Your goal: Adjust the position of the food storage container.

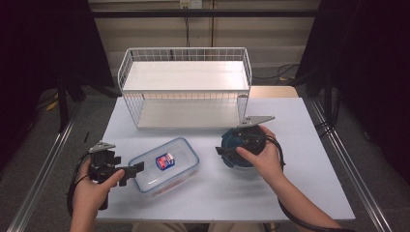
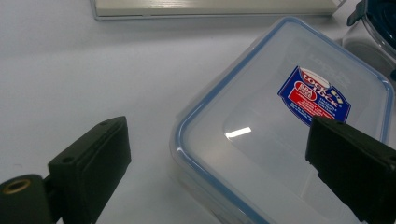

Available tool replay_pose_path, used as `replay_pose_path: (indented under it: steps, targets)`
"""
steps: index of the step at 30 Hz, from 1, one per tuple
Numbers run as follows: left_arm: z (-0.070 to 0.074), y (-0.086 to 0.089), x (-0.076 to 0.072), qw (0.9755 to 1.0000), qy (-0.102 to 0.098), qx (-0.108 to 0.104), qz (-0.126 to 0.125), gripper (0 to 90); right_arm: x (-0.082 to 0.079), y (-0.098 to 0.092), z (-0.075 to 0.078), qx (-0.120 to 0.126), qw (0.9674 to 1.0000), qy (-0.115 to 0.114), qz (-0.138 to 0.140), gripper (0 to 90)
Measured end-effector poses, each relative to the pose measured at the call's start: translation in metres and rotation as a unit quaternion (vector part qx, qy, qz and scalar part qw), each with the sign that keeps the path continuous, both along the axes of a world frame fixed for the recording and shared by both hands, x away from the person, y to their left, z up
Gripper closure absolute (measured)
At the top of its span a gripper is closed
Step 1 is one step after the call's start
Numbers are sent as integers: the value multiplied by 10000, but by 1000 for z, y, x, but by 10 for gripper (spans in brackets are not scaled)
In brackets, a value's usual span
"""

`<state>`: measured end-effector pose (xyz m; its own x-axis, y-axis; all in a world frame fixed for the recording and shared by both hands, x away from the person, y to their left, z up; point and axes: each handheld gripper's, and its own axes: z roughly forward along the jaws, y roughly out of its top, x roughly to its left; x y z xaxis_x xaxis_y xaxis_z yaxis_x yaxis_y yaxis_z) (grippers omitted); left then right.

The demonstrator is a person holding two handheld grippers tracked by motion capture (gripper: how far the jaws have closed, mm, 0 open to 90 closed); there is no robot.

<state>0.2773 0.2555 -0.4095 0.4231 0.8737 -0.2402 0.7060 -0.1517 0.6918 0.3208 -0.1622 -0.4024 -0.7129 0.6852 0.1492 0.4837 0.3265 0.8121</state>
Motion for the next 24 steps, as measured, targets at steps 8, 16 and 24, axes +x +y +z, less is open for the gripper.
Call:
replay_pose_path:
  steps: [8, 16, 24]
  targets:
    - [0, 1, -13, 9999, 120, -11, -23, 81, 6, -3, 0, 67, 10000, 33, -66, 84]
    - [7, 4, -29, 9999, 87, -76, -17, 197, 12, 6, 6, 136, 9999, -31, 40, 83]
    - [7, 14, -37, 9995, 23, -45, 324, 529, 17, 23, 4, 171, 9995, -25, 253, 84]
